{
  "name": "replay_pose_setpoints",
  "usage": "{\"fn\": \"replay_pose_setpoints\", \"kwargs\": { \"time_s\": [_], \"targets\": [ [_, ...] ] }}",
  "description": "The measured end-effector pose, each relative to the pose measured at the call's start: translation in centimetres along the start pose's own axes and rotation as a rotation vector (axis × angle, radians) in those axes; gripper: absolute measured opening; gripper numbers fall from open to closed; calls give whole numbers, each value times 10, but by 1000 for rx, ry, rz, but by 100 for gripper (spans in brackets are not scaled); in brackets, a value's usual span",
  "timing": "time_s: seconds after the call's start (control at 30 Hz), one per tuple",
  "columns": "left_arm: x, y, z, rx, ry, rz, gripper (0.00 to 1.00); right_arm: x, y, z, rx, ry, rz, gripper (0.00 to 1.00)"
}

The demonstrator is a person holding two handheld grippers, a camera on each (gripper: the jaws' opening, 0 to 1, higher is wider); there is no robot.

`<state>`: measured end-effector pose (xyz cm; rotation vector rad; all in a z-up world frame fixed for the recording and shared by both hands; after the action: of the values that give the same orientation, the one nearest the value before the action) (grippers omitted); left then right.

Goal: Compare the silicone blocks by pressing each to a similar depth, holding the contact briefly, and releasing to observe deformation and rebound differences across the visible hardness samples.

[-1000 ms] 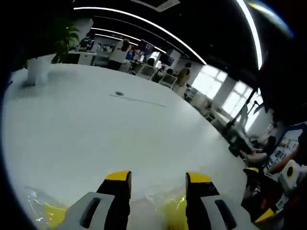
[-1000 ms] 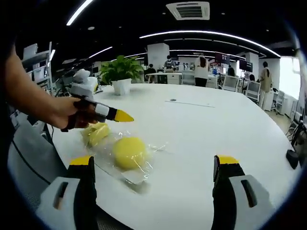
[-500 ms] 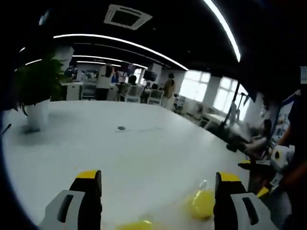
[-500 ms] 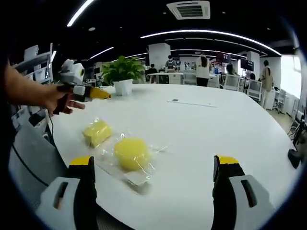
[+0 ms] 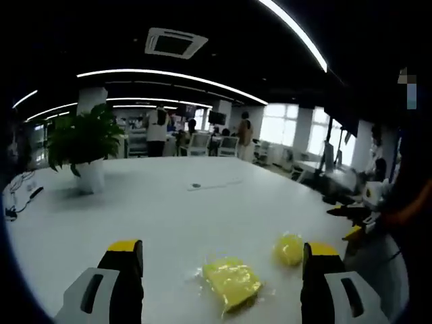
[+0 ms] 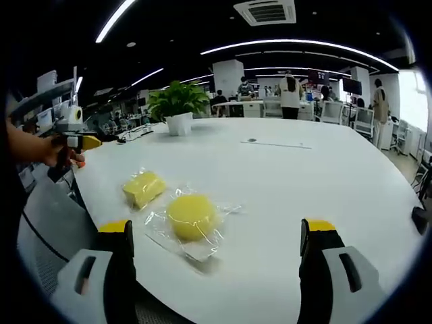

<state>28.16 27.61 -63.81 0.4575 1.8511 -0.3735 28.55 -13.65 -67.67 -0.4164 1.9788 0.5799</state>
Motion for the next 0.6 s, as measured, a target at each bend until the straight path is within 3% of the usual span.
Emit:
{"fn": "replay_pose_setpoints", "kwargs": {
  "time_s": [0.07, 0.17, 0.23, 0.43, 0.47, 0.5, 0.53, 0.6],
  "targets": [
    [18, -2, -9, -35, 58, 45, 100, 2, 4, 1, -3, 10, -27, 96],
    [23, -2, -17, -46, 69, 13, 100, 3, 4, 1, -12, 14, -30, 96],
    [24, 1, -23, -55, 29, 61, 100, 3, 4, 0, -12, 17, -42, 96],
    [52, -5, -40, -49, 87, 36, 100, 3, 5, -4, 5, 1, -42, 96],
    [52, -6, -43, -44, 79, 14, 100, 4, 8, -6, 5, 0, -38, 96],
    [51, -7, -45, -48, 40, -19, 100, 4, 9, -6, 3, -1, -37, 96],
    [48, -5, -47, -63, -7, -1, 100, 5, 10, -7, 2, -2, -42, 96],
    [50, -8, -50, -61, 2, 29, 100, 5, 12, -7, -5, -8, -49, 96]
  ]
}}
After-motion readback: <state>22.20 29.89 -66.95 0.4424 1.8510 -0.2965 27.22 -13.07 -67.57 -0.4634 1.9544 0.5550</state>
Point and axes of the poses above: the point that each gripper's makers call its tool centre point, and the gripper's own axes: z roughly forward along the fingers, y roughly to its left, x roughly out of its underside, the point moved 10 cm from there along -z, roughly backward along the fingers, and after that the axes turned 7 degrees about z, right-handed, at the moved point
